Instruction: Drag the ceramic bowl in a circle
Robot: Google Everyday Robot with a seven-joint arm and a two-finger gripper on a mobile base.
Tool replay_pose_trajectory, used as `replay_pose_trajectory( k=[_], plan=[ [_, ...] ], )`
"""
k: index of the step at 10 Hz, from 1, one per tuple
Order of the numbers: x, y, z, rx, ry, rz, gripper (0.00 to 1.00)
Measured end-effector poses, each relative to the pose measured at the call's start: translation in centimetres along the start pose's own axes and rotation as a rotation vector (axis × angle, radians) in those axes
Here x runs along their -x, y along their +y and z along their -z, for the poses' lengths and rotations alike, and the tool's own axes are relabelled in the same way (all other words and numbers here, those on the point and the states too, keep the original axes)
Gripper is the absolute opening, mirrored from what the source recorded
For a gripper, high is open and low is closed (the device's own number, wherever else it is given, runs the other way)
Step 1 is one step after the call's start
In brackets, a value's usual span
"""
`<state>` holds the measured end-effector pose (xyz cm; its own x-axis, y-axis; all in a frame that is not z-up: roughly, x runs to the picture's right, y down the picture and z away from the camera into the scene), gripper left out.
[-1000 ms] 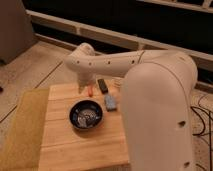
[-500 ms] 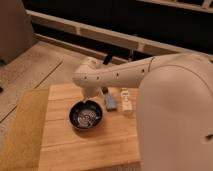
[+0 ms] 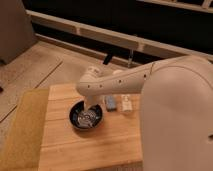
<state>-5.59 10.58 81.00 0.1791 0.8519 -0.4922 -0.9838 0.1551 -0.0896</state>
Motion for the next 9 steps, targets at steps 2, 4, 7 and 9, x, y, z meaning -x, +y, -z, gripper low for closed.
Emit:
replay_pose_trajectory(
  k=[2,4,7,9],
  plan=[
    [0.0,-0.2,-1.1,0.004,0.023,-0.013,0.65],
    [0.3,-0.9,-1.9,0.01,0.038,-0.027,0.65],
    [0.3,-1.1,-4.3,0.026,0.094,-0.034,0.65],
    [0.0,-1.6,-6.0,0.019,0.144,-0.039,0.65]
  ],
)
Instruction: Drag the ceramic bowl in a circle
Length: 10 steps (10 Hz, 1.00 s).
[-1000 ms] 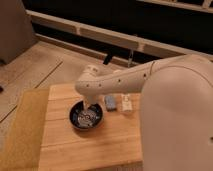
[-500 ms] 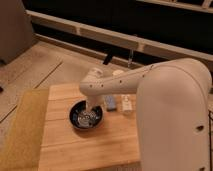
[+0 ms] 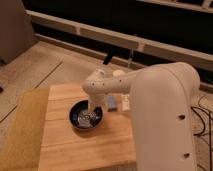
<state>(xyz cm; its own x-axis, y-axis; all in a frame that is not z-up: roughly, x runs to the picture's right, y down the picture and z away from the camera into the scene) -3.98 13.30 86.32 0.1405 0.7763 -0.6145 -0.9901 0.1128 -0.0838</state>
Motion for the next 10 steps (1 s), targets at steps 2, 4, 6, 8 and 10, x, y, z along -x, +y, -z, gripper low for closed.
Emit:
replay_pose_trajectory(
  k=[2,4,6,8,10],
  plan=[
    [0.3,0.0,-1.1,0.002,0.027,0.0,0.63],
    [0.5,0.2,-2.3,-0.006,0.056,0.022,0.45],
    [0.8,0.1,-2.9,-0.015,0.071,0.035,0.22],
    [1.9,0.5,-2.2,-0.013,0.053,0.041,0.05],
    [4.6,1.0,1.0,-0.046,-0.015,0.071,0.0]
  ],
)
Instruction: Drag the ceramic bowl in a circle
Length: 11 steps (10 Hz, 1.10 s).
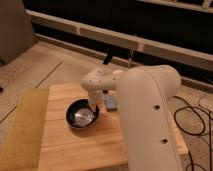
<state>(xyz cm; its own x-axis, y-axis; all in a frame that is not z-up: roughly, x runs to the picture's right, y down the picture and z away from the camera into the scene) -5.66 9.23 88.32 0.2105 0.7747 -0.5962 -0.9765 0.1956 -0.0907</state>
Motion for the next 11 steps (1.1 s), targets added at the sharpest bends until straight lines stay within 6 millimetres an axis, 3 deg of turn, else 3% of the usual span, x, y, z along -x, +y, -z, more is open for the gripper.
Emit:
replay_pose_trajectory(
  k=[2,6,7,9,11],
  plan=[
    [2.0,-0.5,2.7,-0.045,-0.038,0.01,0.0],
    [5.2,-5.4,6.6,-0.214,-0.009,-0.032,0.0],
    [6.5,-5.7,7.4,-0.24,-0.004,-0.029,0.0],
    [9.6,-3.8,8.5,-0.258,-0.01,0.02,0.0],
    [11.3,-1.3,8.4,-0.25,-0.012,0.072,0.0]
  ],
)
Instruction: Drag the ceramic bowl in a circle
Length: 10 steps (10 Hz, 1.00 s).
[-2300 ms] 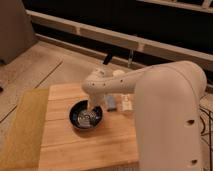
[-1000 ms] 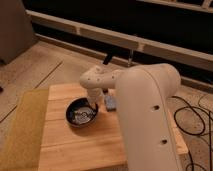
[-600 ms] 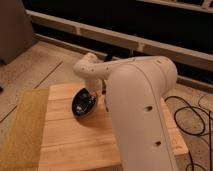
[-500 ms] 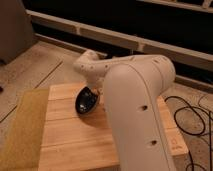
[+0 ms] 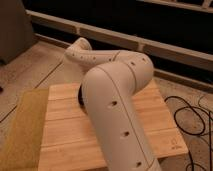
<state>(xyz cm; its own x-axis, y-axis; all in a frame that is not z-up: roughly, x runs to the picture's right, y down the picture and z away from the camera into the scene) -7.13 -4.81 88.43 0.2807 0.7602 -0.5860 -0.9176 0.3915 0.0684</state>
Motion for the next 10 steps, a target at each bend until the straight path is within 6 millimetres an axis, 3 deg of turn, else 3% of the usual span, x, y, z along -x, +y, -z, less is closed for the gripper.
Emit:
replay_pose_trajectory(
  k=[2,5,8,10],
  plan=[
    [0.8,3.3,-0.5,0.034,0.006,0.055,0.0],
    [0.3,6.9,-1.6,0.084,0.019,0.097,0.0],
    [-0.6,10.2,-0.4,0.144,-0.021,0.127,0.0],
    [-1.9,10.8,0.3,0.177,-0.037,0.106,0.0]
  ],
)
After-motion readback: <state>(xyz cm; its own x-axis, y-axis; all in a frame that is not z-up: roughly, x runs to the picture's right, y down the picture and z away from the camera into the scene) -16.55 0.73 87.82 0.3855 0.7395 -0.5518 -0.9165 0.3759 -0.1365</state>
